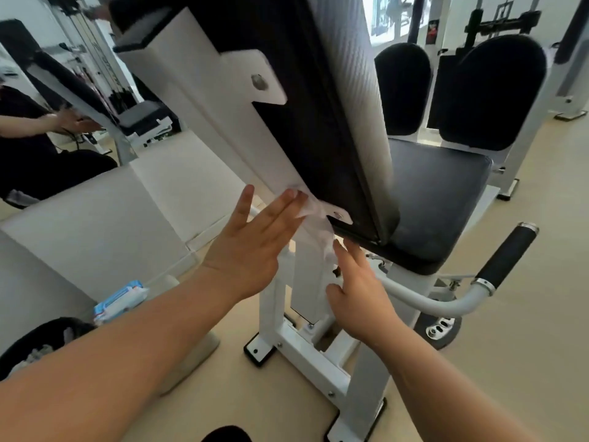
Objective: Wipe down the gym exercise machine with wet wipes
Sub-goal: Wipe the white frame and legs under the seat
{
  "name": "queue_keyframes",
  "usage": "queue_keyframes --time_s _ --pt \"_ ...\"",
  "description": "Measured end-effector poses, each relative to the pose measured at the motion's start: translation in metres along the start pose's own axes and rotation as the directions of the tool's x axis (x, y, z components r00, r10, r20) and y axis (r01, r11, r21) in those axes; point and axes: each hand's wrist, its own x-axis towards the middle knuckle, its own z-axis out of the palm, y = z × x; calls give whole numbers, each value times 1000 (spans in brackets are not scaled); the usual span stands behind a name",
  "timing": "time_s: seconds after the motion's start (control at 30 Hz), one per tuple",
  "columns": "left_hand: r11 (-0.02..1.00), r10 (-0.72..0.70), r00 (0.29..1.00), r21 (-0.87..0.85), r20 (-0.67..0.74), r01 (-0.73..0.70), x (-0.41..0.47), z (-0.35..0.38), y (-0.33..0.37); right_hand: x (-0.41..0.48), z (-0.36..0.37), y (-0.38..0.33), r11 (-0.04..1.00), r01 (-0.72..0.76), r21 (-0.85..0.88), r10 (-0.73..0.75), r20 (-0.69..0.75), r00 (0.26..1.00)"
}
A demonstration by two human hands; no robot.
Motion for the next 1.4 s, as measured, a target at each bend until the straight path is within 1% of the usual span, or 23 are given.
queue_keyframes --time_s 0.07,0.1,0.2,0.3,0.37,0.4,0.47,0.57,0.63,0.7,0.77,0.83,0.93,1.03,1.1,1.2,1.27,1.3,1.33,1.4 --pt "999 23 999 -25 42 -22 6 6 12 0 -4 9 987 -21 -158 10 -69 998" --pt "998 50 995 -30 82 -47 11 9 23 1 -5 13 975 -41 -220 25 -74 997" --pt "994 73 980 -95 187 -56 26 26 62 2 -5 27 952 -108 -287 117 14 993" --pt "971 80 948 -239 309 -4 35 40 92 3 3 39 909 -62 -413 103 78 992" --pt "968 94 934 -251 345 -5 37 42 101 5 8 45 880 -37 -474 104 115 988" --pt "971 105 935 -237 337 -24 37 43 100 4 11 47 864 -31 -502 112 131 985" --pt "977 113 954 -203 278 -57 32 43 90 3 15 54 837 -19 -546 113 138 984" --pt "985 62 983 -170 171 -33 15 51 68 1 18 57 825 -11 -565 103 132 986" --pt "985 43 990 -173 135 -19 9 55 63 1 19 56 825 -20 -564 111 129 985" --pt "976 73 983 -215 171 -35 13 57 74 1 20 56 819 -12 -573 107 133 985" --pt "964 128 960 -259 249 -62 23 62 96 0 19 59 816 8 -578 93 145 985" --pt "943 127 953 -330 276 -30 29 69 113 1 17 62 823 21 -567 88 164 982" --pt "934 94 960 -357 263 6 27 78 119 3 20 65 828 23 -560 80 159 984" --pt "953 137 956 -299 261 -55 23 73 114 1 22 68 828 36 -560 52 139 989" --pt "959 156 959 -270 236 -90 22 71 106 -1 21 69 821 54 -569 24 129 991" --pt "952 120 974 -302 191 -58 17 76 99 -1 21 70 819 70 -569 13 140 990" --pt "910 122 965 -413 231 -16 14 76 106 1 20 70 823 82 -562 13 163 987" --pt "861 141 953 -508 267 15 13 74 113 2 17 69 829 90 -553 13 179 984" --pt "787 150 943 -613 298 69 12 73 122 1 13 69 833 102 -544 7 194 981" --pt "596 116 937 -777 330 200 10 71 139 -4 4 71 826 142 -545 -32 206 978"
